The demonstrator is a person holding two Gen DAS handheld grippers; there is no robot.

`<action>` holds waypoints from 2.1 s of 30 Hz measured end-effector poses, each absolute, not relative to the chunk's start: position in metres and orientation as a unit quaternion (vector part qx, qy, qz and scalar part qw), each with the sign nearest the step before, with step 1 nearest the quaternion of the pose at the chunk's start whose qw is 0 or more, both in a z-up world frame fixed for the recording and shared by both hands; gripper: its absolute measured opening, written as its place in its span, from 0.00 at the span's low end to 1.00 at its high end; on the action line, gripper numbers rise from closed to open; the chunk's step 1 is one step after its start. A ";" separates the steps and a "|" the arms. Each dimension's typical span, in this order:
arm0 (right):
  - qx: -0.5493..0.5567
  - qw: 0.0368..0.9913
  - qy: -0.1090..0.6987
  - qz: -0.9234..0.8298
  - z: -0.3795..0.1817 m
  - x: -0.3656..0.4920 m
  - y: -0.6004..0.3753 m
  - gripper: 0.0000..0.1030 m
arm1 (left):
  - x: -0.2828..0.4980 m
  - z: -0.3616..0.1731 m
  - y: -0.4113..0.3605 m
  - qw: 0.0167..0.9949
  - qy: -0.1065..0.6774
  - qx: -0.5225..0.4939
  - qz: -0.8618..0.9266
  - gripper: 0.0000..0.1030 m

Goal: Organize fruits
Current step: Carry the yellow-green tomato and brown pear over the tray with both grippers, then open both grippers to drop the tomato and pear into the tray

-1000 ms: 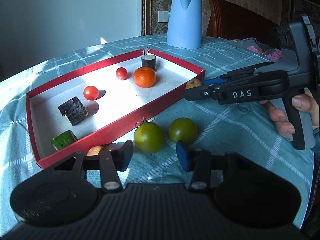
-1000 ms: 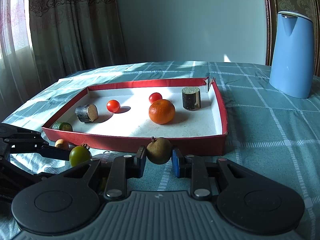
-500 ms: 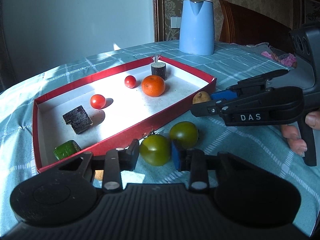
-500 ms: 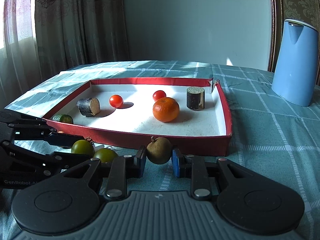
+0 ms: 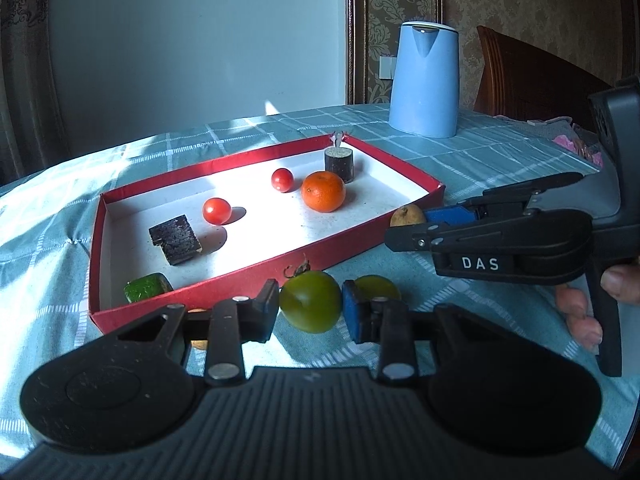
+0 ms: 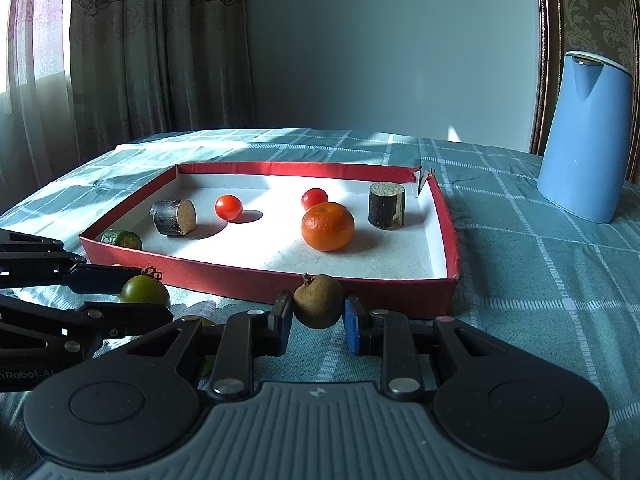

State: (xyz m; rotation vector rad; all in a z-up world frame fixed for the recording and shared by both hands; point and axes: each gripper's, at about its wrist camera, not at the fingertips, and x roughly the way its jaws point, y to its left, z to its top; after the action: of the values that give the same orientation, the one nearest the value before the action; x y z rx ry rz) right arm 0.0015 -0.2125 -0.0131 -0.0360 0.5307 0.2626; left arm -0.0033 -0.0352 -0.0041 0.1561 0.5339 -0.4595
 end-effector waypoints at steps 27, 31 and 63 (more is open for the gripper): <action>0.025 0.969 0.219 0.113 0.000 -0.001 -0.224 0.25 | 0.053 0.022 -0.031 0.968 0.231 0.032 -0.094 0.30; 0.011 0.971 0.208 0.119 0.010 0.006 -0.215 0.25 | 0.064 0.021 -0.028 0.969 0.232 0.043 -0.078 0.30; -0.015 0.935 0.311 0.170 -0.009 0.085 -0.163 0.25 | 0.138 0.013 -0.023 0.961 0.271 0.034 -0.039 0.30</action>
State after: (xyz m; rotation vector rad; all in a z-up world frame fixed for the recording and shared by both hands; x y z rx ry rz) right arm 0.0848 -0.1630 -0.0087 -0.0316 0.6357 0.3474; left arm 0.1385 -0.0227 0.0130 0.0680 0.5492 -0.0786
